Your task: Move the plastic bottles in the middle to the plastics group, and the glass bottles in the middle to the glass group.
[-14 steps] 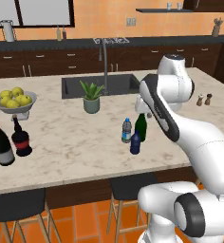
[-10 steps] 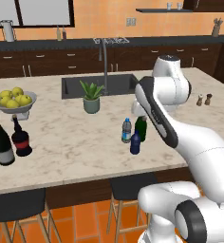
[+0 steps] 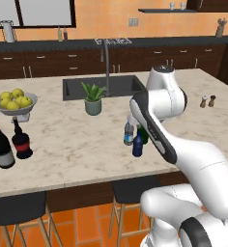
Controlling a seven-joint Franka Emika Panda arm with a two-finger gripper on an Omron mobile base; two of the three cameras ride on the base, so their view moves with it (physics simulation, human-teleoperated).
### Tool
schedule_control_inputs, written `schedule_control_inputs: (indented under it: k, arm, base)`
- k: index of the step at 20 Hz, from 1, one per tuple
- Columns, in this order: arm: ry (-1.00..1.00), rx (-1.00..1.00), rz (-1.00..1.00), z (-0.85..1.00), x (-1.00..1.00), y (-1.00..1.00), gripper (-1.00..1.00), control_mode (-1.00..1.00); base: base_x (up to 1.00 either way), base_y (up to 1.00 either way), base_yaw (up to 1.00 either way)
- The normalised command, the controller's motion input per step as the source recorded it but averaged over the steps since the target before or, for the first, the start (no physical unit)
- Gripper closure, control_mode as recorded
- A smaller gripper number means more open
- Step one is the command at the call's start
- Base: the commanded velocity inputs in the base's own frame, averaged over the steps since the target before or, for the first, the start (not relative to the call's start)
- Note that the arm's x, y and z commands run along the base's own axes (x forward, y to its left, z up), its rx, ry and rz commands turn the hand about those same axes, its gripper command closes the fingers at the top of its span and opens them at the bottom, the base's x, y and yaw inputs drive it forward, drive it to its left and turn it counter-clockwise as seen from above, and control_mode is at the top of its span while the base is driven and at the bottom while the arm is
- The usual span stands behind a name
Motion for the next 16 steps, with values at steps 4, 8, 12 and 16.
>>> schedule_control_inputs:
  k: [4, 8, 12, 16]
  arm:
    - [-0.12, 0.0, -0.08, -0.27, 0.19, -0.33, -1.0, -1.0]
    - [-0.08, 0.0, -0.02, -0.3, 0.25, -0.14, -1.0, -1.0]
    - [0.0, 0.0, 0.0, -0.32, 0.36, 0.0, -1.0, -1.0]
    - [0.0, 0.0, 0.0, -0.31, 0.41, 0.0, -1.0, -1.0]
  base:
    - [0.0, 0.0, 0.0]
    - [0.0, 0.0, 0.0]
    - [0.0, 0.0, 0.0]
    - [0.0, 0.0, 0.0]
